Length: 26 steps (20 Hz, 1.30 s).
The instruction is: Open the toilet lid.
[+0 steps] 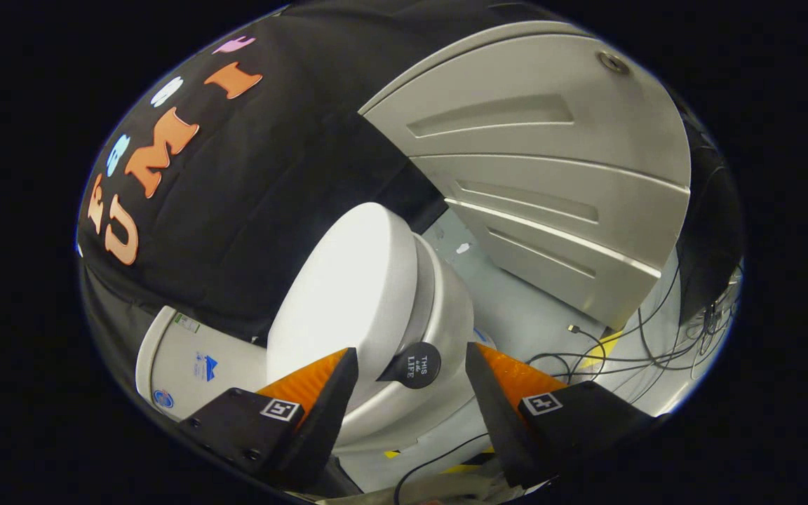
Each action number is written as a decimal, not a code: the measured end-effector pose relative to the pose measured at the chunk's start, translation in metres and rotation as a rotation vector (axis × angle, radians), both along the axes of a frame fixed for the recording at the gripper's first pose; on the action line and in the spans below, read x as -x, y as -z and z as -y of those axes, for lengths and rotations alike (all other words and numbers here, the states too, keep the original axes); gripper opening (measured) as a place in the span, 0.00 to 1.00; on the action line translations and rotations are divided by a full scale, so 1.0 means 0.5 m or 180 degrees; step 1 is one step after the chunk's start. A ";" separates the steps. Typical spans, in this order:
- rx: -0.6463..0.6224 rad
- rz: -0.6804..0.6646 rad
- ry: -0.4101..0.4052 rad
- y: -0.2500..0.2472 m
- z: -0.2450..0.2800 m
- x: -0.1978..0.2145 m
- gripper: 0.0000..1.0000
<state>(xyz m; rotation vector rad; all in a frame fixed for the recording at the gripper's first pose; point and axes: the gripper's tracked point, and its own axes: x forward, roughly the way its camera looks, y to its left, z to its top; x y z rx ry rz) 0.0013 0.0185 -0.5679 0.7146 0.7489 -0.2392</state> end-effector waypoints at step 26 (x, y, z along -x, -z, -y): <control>-0.1808 0.0040 0.0636 0.047 -0.053 -0.043 0.10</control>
